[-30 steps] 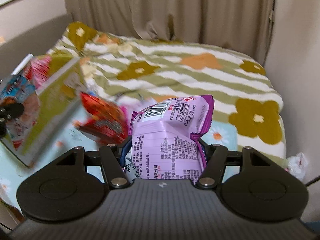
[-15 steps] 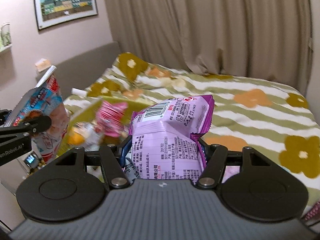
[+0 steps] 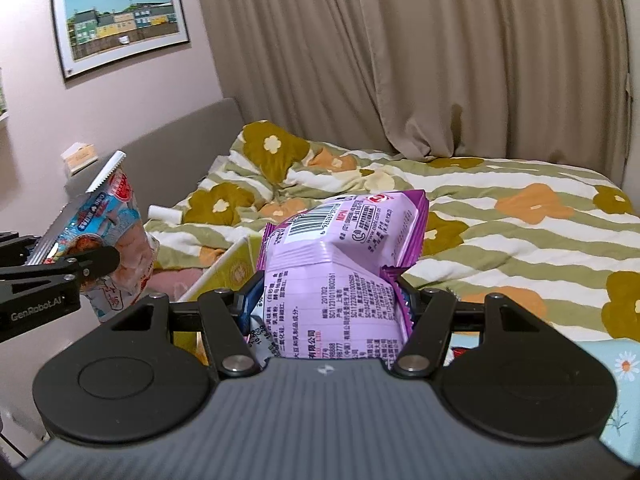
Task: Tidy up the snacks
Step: 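Lift both held bags and carry them toward the cardboard box, then open the right tool to drop the lilac bag into the box while the left tool releases the white-blue bag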
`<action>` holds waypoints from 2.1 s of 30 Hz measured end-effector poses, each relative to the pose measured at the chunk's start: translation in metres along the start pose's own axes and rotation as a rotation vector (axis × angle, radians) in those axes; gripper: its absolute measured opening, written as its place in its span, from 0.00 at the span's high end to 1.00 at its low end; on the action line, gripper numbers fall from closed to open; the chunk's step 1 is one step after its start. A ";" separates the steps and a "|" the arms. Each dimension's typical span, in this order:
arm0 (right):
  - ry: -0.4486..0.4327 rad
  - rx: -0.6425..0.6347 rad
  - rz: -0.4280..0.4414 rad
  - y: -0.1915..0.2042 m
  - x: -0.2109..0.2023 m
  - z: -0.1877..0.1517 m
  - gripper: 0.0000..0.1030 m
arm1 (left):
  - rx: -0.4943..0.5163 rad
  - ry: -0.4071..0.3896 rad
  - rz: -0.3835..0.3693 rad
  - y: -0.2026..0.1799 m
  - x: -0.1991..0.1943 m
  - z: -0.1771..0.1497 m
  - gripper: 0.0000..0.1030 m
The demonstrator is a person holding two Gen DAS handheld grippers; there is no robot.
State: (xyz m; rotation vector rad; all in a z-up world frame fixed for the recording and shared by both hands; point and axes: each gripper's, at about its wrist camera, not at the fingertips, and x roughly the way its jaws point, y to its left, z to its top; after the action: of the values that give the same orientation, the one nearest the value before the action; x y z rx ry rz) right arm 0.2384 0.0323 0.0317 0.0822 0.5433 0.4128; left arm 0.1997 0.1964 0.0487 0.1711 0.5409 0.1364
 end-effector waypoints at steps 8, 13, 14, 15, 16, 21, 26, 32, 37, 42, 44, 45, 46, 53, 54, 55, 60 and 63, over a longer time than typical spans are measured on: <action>0.015 0.058 -0.115 0.028 0.042 0.007 0.25 | 0.042 0.052 -0.133 0.029 0.069 0.007 0.57; 0.027 0.094 -0.183 0.029 0.056 0.005 0.25 | 0.065 0.102 -0.196 0.028 0.105 0.006 0.46; 0.030 0.099 -0.193 0.028 0.058 0.004 0.25 | 0.065 0.116 -0.205 0.027 0.109 0.005 0.25; 0.034 0.104 -0.203 0.027 0.060 0.003 0.25 | 0.059 0.121 -0.209 0.027 0.112 0.003 0.06; 0.036 0.108 -0.212 0.027 0.062 0.003 0.25 | 0.049 0.116 -0.212 0.028 0.112 0.000 0.02; 0.049 0.121 -0.241 0.021 0.064 -0.001 0.25 | 0.020 0.129 -0.236 0.034 0.104 -0.009 0.01; 0.047 0.112 -0.248 0.016 0.059 -0.003 0.25 | 0.003 0.122 -0.214 0.036 0.081 -0.017 0.01; 0.040 0.083 -0.250 0.013 0.058 0.002 0.24 | -0.018 0.110 -0.201 0.041 0.069 -0.015 0.00; 0.042 0.070 -0.246 0.010 0.070 0.005 0.23 | -0.025 0.104 -0.174 0.044 0.068 -0.015 0.00; 0.045 0.080 -0.249 0.004 0.090 -0.001 0.00 | -0.034 0.131 -0.168 0.043 0.072 -0.020 0.00; 0.059 0.094 -0.244 0.001 0.094 -0.007 0.00 | -0.038 0.141 -0.166 0.043 0.073 -0.024 0.00; 0.065 0.100 -0.241 0.001 0.095 -0.009 0.00 | -0.041 0.146 -0.165 0.043 0.073 -0.026 0.00; 0.069 0.106 -0.240 0.000 0.094 -0.012 0.00 | -0.045 0.150 -0.166 0.043 0.073 -0.028 0.00; 0.065 0.118 -0.238 0.004 0.080 -0.019 0.00 | -0.050 0.155 -0.166 0.041 0.065 -0.033 0.00; 0.061 0.119 -0.235 0.005 0.076 -0.019 0.00 | -0.052 0.149 -0.166 0.042 0.062 -0.032 0.00; 0.055 0.120 -0.233 0.007 0.071 -0.019 0.00 | -0.054 0.144 -0.167 0.043 0.059 -0.032 0.00; 0.029 0.119 -0.233 0.016 0.048 -0.015 0.00 | -0.056 0.115 -0.167 0.046 0.044 -0.029 0.00; 0.013 0.116 -0.242 0.019 0.031 -0.014 0.00 | -0.063 0.107 -0.178 0.048 0.037 -0.027 0.00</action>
State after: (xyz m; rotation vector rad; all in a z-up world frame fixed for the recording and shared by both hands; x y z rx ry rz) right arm 0.2483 0.0623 0.0077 0.1242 0.5822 0.1459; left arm 0.2133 0.2534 0.0172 0.0543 0.6546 -0.0109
